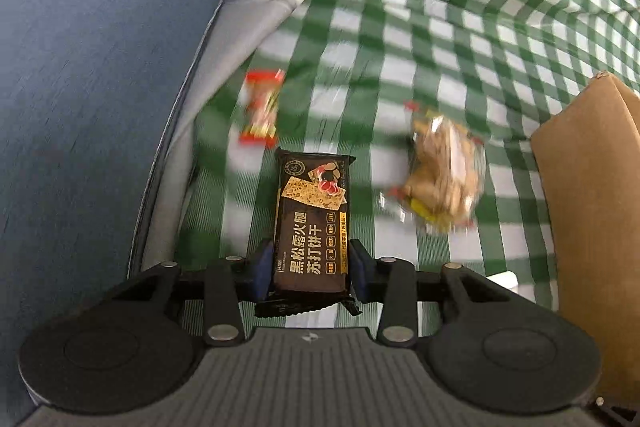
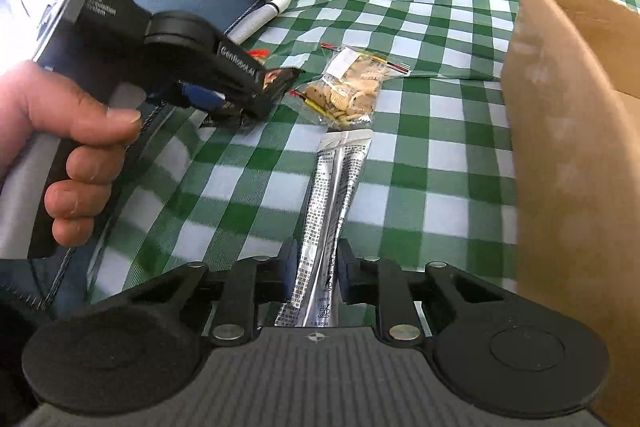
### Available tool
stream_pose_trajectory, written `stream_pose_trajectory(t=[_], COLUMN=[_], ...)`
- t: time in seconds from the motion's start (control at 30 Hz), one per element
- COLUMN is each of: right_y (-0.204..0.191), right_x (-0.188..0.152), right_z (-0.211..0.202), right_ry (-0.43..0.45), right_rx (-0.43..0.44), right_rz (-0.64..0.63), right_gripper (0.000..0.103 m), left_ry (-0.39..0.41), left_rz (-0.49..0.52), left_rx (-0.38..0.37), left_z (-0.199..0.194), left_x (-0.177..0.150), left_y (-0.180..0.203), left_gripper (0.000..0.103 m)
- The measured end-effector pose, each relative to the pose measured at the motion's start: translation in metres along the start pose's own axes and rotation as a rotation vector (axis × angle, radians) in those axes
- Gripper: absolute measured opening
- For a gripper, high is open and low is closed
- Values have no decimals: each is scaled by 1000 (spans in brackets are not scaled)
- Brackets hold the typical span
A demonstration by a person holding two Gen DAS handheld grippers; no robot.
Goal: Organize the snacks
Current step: 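Grasp the dark biscuit pack with the left tool while the right tool grasps the silver stick pack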
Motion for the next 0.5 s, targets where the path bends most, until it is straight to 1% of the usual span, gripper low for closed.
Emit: stream_pose_trajectory(t=[0.07,0.13,0.27,0.37,0.43,0.5], right_y=[-1,0,5,7,8,7], right_x=[-8,-15,-34,-47,-53,-58], right_z=[-12,-26,-46,-51,-50,-48], right_ry=[-5,9,29,25,18,8], right_rx=[4,-3,-17,-23,-16,9], right_rz=[-16,-35,-52,-59,-59,-55], right_gripper=[22,22,22,22,22,22], left_ry=[-20,-25,-35,-60,-87,-112], left_rz=[-44,-75,-99,-123,-134,-136], left_rx=[-20,-50,-130,-179,-188,-174], left_z=[-10,-21,-44,-56,-59,-59], left_x=[-12,-21,-45,-68,-85,-102], left_y=[0,6,24,39,45,49], left_gripper=[43,44,44,43,44,44])
Point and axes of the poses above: each gripper's, at about its wrist camera, not at the fingertips, and z roughly the way its jaws point, y to its right, x to its top, the point moved 10 cm from there along z, roughly the way its jaws point, and after that the axes turned 8 degrees about -z, right-handed, at the moved point
